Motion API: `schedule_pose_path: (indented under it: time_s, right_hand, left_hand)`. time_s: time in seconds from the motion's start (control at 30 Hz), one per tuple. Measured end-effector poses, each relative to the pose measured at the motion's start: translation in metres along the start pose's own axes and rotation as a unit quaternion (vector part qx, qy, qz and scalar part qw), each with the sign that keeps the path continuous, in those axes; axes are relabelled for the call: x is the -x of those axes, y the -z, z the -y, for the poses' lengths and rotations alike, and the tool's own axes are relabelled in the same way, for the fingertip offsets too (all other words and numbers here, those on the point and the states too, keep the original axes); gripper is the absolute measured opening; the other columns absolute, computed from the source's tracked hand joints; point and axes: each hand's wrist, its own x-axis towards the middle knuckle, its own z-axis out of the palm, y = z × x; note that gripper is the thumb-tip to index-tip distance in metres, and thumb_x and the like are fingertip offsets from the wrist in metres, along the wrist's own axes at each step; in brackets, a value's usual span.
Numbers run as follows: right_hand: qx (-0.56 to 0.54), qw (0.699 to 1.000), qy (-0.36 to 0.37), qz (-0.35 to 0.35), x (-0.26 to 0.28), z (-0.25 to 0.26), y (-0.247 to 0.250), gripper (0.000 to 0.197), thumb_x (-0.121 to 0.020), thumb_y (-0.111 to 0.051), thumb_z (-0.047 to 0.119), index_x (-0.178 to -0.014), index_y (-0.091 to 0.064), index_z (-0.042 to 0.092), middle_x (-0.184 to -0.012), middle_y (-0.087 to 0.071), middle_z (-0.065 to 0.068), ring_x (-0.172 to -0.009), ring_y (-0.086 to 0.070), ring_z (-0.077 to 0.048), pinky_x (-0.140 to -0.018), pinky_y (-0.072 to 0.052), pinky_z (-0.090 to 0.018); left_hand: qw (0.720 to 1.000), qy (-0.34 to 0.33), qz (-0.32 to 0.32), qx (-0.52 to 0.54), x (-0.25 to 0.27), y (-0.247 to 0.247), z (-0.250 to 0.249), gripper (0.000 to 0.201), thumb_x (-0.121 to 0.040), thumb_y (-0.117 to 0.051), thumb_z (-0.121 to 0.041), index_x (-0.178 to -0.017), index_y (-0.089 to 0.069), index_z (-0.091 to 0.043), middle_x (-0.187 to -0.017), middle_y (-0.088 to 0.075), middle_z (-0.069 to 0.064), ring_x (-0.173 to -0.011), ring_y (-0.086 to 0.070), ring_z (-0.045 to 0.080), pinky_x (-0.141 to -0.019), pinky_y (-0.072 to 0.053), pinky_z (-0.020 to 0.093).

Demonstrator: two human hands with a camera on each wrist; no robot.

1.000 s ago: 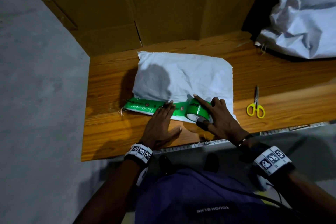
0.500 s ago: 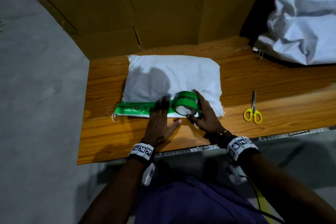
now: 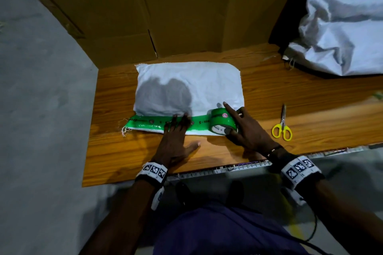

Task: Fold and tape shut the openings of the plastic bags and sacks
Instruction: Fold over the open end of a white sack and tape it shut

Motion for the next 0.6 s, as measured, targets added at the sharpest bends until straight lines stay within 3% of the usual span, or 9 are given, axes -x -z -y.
schedule_pose_path:
  time_s: [0.07, 0.13, 0.17, 0.27, 0.37, 0.47, 0.6]
  right_hand:
    - [-0.075, 0.997, -0.022, -0.016, 0.004, -0.001, -0.01, 0.084, -0.099, -0.058, 0.052, -0.166, -0.009, 0.044, -0.13, -0.046, -0.006, -0.107, -0.058, -0.021, -0.081, -0.056, -0.039]
    - [-0.144, 0.989, -0.028, -0.034, 0.004, -0.005, -0.019, 0.085, -0.098, -0.064, 0.047, -0.166, -0.012, 0.043, -0.145, -0.05, -0.006, -0.126, -0.057, -0.025, -0.098, -0.056, -0.049]
    - [-0.153, 0.987, -0.026, -0.038, 0.003, -0.008, -0.023, 0.085, -0.098, -0.065, 0.044, -0.167, -0.014, 0.04, -0.149, -0.051, -0.006, -0.128, -0.057, -0.027, -0.099, -0.055, -0.055]
    - [-0.106, 0.992, -0.035, -0.051, 0.0, -0.006, -0.032, 0.083, -0.099, -0.06, 0.044, -0.167, -0.014, 0.037, -0.13, -0.06, -0.01, -0.111, -0.059, -0.028, -0.089, -0.052, -0.058]
    - [-0.048, 0.997, -0.036, -0.052, 0.001, 0.0, -0.025, 0.08, -0.1, -0.054, 0.048, -0.167, -0.011, 0.04, -0.108, -0.048, -0.007, -0.096, -0.048, -0.024, -0.08, -0.047, -0.045]
    - [0.03, 0.999, -0.014, -0.021, 0.006, -0.011, 0.004, 0.077, -0.101, -0.051, 0.054, -0.167, -0.013, 0.041, -0.107, -0.041, -0.005, -0.09, -0.043, -0.02, -0.072, -0.045, -0.04]
    - [0.101, 0.995, 0.012, 0.006, 0.015, -0.027, 0.029, 0.081, -0.1, -0.06, 0.05, -0.167, -0.015, 0.039, -0.111, -0.037, -0.004, -0.097, -0.041, -0.022, -0.075, -0.045, -0.04]
  left_hand:
    - [1.0, 0.013, -0.026, 0.002, -0.003, 0.0, -0.009, 0.096, -0.095, -0.047, -0.073, -0.168, -0.008, -0.024, -0.175, 0.004, -0.005, -0.161, 0.01, 0.024, -0.129, -0.001, 0.054]
    - [0.999, 0.005, -0.051, 0.015, -0.009, -0.002, -0.026, 0.094, -0.097, -0.047, -0.068, -0.167, -0.016, -0.015, -0.175, -0.005, 0.003, -0.162, 0.002, 0.022, -0.13, -0.006, 0.048]
    - [0.998, -0.004, -0.048, 0.031, -0.012, -0.005, -0.037, 0.094, -0.097, -0.047, -0.067, -0.167, -0.015, -0.013, -0.175, -0.006, 0.004, -0.162, 0.001, 0.02, -0.131, -0.006, 0.045]
    - [0.998, 0.0, -0.004, 0.067, -0.017, -0.013, -0.06, 0.102, -0.096, -0.044, -0.074, -0.167, -0.002, -0.013, -0.175, -0.002, 0.003, -0.161, 0.003, 0.017, -0.131, -0.005, 0.041]
    - [0.999, 0.0, 0.007, 0.054, -0.017, -0.017, -0.058, 0.106, -0.093, -0.039, -0.081, -0.167, 0.002, -0.017, -0.175, 0.005, -0.001, -0.161, 0.008, 0.014, -0.131, 0.0, 0.038]
    - [0.999, -0.016, 0.002, 0.034, -0.017, -0.017, -0.053, 0.104, -0.093, -0.039, -0.082, -0.168, -0.005, -0.018, -0.175, 0.005, -0.003, -0.161, 0.008, 0.013, -0.131, -0.004, 0.04]
    - [0.999, -0.015, 0.002, 0.035, -0.016, -0.019, -0.056, 0.104, -0.093, -0.041, -0.081, -0.168, -0.004, -0.018, -0.175, 0.007, -0.003, -0.161, 0.01, 0.013, -0.131, -0.004, 0.042]
